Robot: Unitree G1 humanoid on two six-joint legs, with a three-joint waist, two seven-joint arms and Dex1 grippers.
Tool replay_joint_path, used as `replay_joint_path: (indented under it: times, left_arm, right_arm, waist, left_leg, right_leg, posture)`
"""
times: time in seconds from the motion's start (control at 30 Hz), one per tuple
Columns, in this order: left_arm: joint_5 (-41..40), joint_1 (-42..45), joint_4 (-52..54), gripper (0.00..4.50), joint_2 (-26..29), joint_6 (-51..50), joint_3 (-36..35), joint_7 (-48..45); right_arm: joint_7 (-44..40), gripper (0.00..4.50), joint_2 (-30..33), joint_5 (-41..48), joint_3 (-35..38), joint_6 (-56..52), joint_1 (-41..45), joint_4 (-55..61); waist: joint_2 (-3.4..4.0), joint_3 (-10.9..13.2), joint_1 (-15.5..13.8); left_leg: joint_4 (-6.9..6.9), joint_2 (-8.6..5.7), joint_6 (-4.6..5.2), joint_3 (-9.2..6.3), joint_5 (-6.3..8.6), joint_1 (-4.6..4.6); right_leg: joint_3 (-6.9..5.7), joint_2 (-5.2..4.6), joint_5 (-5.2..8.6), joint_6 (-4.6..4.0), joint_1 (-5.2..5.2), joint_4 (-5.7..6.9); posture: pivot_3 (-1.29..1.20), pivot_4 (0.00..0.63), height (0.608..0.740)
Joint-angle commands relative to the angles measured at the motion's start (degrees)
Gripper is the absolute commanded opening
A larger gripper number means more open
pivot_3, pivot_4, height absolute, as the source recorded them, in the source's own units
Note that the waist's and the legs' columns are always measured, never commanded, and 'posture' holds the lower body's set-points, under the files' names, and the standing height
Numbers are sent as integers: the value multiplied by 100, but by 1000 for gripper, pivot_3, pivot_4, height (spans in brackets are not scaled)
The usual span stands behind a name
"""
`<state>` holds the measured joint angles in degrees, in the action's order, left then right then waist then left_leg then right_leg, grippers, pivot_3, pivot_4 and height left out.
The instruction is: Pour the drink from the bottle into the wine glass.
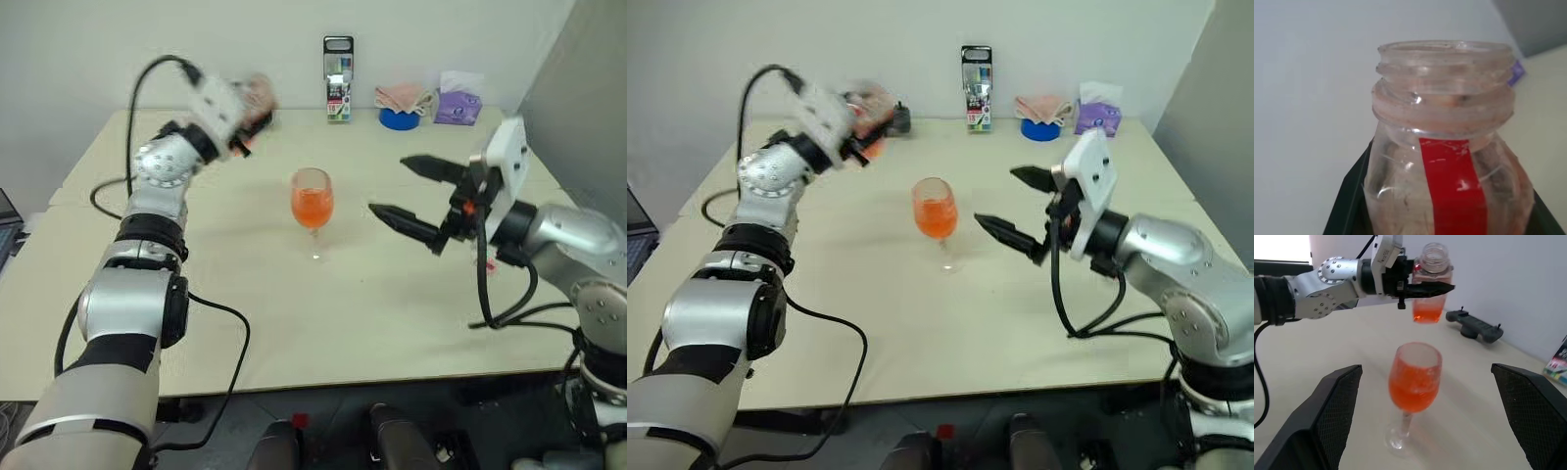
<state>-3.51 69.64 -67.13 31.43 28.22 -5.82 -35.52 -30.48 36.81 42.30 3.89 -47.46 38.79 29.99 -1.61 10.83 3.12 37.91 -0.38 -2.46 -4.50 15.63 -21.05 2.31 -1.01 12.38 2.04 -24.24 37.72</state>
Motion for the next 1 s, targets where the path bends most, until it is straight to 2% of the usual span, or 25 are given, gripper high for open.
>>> replay_joint_path:
  times: [0.03, 0.13, 0.37, 0.83, 0.87, 1.0]
  left_arm:
    - [-656, -373, 637, 1685, 159, -1196, -661, 403]
    - [-888, -803, 1185, 1684, 164, -2149, -932, 766]
    - [-1095, -1735, 2298, 1683, -71, -3185, -1128, 1300]
    - [-848, -2651, 2564, 1683, -190, -2843, -980, 1396]
    - [-843, -2692, 2591, 2413, -198, -2850, -984, 1439]
    - [-829, -2869, 2769, 3648, -233, -2925, -990, 1588]
  right_arm:
    - [-354, 4500, -94, -205, -181, 343, 554, -503]
    - [-786, 4500, -143, 46, -336, 156, 961, -708]
    - [-1235, 4500, -346, -64, -813, -23, 1449, -1056]
    - [-1499, 4500, -428, -481, -1032, 53, 1420, -1119]
    - [-1507, 4500, -426, -491, -1027, 44, 1415, -1116]
    - [-1524, 4500, -401, -540, -1002, 43, 1393, -1098]
  waist:
    - [0, 0, 13]
    - [0, 0, 11]
    - [-2, -1, -64]
    - [-1, -1, -120]
    - [-2, -1, -119]
    - [-1, -1, -118]
  left_leg:
    - [0, 0, 2, -1, 1, 3]
    - [-1, 0, 4, -7, 3, 2]
    - [5, -3, 3, -16, 3, -2]
    - [3, -4, 2, -10, 3, 2]
    - [2, -3, 2, -10, 3, 3]
    - [1, -3, 2, -9, 3, 6]
  right_leg:
    - [0, 0, 0, 0, 0, 7]
    - [-4, -2, -14, -24, -5, 15]
    - [-11, -8, -15, -25, -4, 15]
    - [-7, -11, -16, -27, -5, 14]
    - [-6, -11, -16, -27, -5, 14]
    - [-5, -11, -16, -27, -5, 15]
  posture:
    - [0, 150, 740]
    - [0, 150, 740]
    - [0, 150, 740]
    - [0, 150, 740]
    - [0, 150, 740]
    - [0, 150, 740]
